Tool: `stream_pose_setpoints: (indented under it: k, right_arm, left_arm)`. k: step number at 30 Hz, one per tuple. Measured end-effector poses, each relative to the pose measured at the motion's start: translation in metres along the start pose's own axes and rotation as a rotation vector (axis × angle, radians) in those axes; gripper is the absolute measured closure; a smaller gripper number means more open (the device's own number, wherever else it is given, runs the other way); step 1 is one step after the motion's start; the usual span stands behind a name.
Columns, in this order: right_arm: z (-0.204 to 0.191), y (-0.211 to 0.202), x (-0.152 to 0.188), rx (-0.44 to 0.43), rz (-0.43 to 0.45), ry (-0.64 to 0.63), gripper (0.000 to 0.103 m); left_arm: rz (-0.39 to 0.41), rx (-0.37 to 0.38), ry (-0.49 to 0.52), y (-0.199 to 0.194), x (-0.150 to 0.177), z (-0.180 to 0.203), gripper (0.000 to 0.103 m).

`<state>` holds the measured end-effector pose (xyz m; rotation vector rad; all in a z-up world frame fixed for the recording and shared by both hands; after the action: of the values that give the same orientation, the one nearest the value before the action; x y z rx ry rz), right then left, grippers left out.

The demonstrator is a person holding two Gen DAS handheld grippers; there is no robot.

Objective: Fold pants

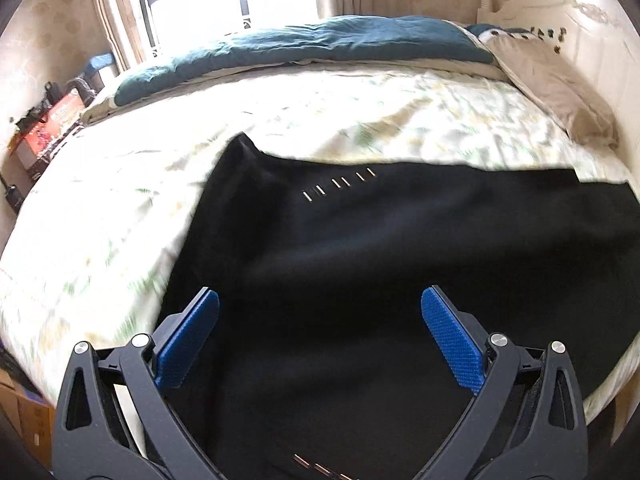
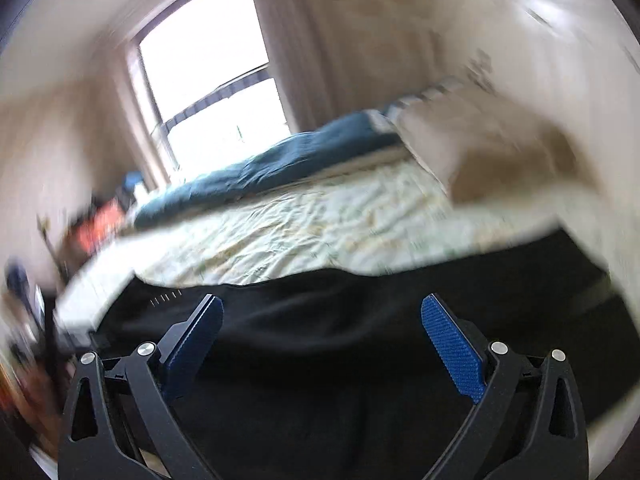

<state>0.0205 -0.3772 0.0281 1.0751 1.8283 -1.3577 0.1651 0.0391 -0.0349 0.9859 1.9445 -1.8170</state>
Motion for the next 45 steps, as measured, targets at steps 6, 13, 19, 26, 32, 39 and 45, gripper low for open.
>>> stream_pose_setpoints:
  k: [6,13,19,26,32,39,45]
  right_arm:
    - [-0.017,0.094,-0.013,-0.146,-0.163,-0.061,0.004]
    - [-0.020,0.183,-0.011,-0.228,-0.335,-0.093,0.004]
    - [-0.037,0.234,0.002,-0.341,-0.502,-0.162,0.004]
    - [-0.064,0.262,0.035,-0.382,-0.707,-0.290,0.008]
    - [-0.061,0.272,0.067,-0.309,-0.868,-0.381,0.076]
    - [-0.071,0.252,0.047,-0.269,-0.782,-0.397,0.095]
    - [-0.093,0.204,0.018,-0.172,-0.580,-0.498,0.095]
  left_arm:
    - [-0.038,0.071,-0.053,0.050,-0.059,-0.053,0.002]
    - [-0.136,0.090,0.073,0.113,-0.082,-0.062,0.009]
    - [-0.266,0.197,0.083,0.149,-0.077,-0.055,0.075]
    - [-0.304,0.243,0.076,0.160,-0.070,-0.053,0.093]
    - [-0.299,0.237,0.102,0.163,-0.069,-0.051,0.093]
    - [-0.237,0.273,0.063,0.149,-0.085,-0.055,0.096]
    - [-0.128,0.338,0.002,0.109,-0.094,-0.067,0.096]
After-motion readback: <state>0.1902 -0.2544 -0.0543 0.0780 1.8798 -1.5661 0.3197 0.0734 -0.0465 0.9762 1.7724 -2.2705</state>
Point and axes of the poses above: each gripper's, at about its wrist camera, not at the fingertips, and y roughly the way its jaws point, z to its right, x to its underside, the point moved 10 cm from there along y, roughly the way its jaws point, and after that the axes turned 7 degrees about -x, right-handed, at the moved point
